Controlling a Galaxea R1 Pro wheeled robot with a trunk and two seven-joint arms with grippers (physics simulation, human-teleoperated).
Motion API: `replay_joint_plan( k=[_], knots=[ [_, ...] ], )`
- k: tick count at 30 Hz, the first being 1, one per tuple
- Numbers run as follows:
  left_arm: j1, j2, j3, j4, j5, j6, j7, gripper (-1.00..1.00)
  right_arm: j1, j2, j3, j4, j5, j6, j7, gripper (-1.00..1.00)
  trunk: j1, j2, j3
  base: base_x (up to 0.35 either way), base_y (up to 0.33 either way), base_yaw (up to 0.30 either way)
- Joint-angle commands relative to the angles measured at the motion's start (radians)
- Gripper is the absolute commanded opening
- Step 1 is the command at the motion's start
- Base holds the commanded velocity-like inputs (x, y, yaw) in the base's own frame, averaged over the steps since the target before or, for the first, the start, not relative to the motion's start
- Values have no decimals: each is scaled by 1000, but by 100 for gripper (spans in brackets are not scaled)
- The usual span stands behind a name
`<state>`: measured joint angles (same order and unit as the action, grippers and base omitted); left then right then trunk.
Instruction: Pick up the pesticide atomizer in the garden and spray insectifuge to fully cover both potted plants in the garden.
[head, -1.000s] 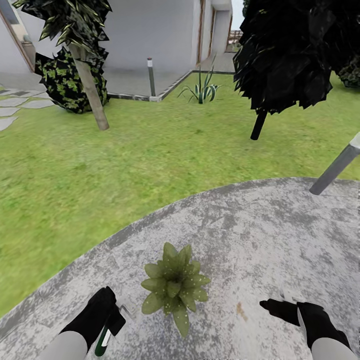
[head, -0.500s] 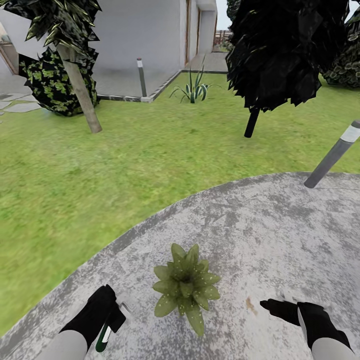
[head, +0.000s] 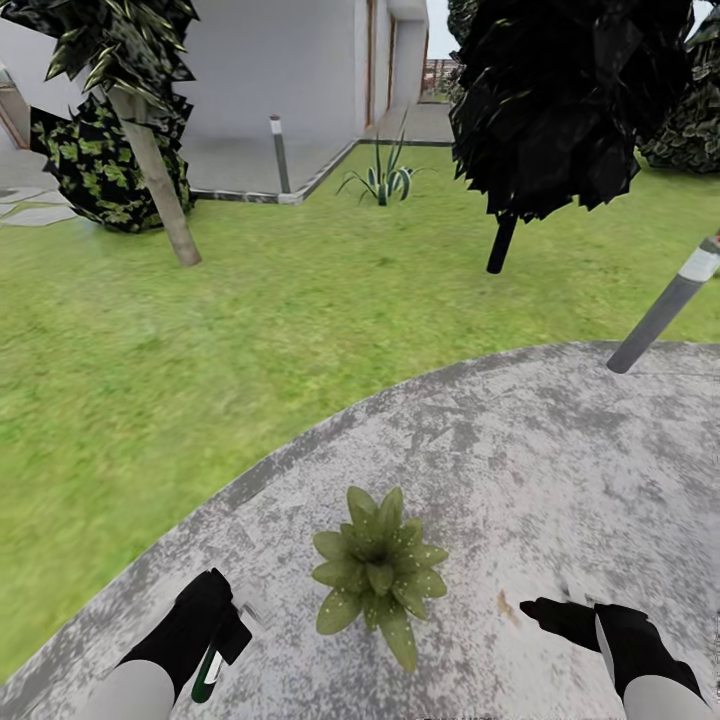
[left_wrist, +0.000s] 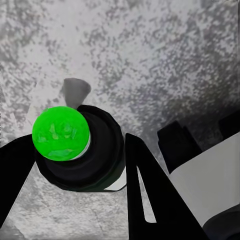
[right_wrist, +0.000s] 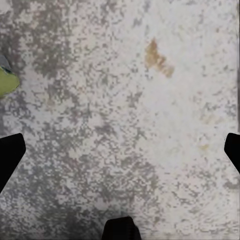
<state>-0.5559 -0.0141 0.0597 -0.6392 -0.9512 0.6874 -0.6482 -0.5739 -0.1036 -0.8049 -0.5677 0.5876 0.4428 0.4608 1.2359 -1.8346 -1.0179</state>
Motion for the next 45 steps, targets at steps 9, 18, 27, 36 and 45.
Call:
replay_joint_plan(
  k=[9, 18, 27, 36, 45],
  knots=[
    [0, -2, 6, -2, -9, 1, -10, -100, -1, 1, -7, -1, 11, 2, 9, 100, 0, 0, -1, 0, 0, -288],
    [0, -3, 6, -2, -9, 0, -10, -100, -1, 1, -7, -1, 11, 2, 8, 100, 0, 0, -1, 0, 0, -300],
    [1, -3, 6, -2, -9, 0, -10, -100, -1, 1, -7, -1, 11, 2, 8, 100, 0, 0, -1, 0, 69, -291],
    [1, -3, 5, -2, -8, 0, -10, -100, -1, 1, -7, -1, 11, 2, 8, 100, 0, 0, -1, 0, -61, -240],
    [1, -3, 6, -2, -8, 1, -10, -100, -1, 1, -7, -1, 11, 2, 8, 100, 0, 0, -1, -3, -95, -62]
  ],
)
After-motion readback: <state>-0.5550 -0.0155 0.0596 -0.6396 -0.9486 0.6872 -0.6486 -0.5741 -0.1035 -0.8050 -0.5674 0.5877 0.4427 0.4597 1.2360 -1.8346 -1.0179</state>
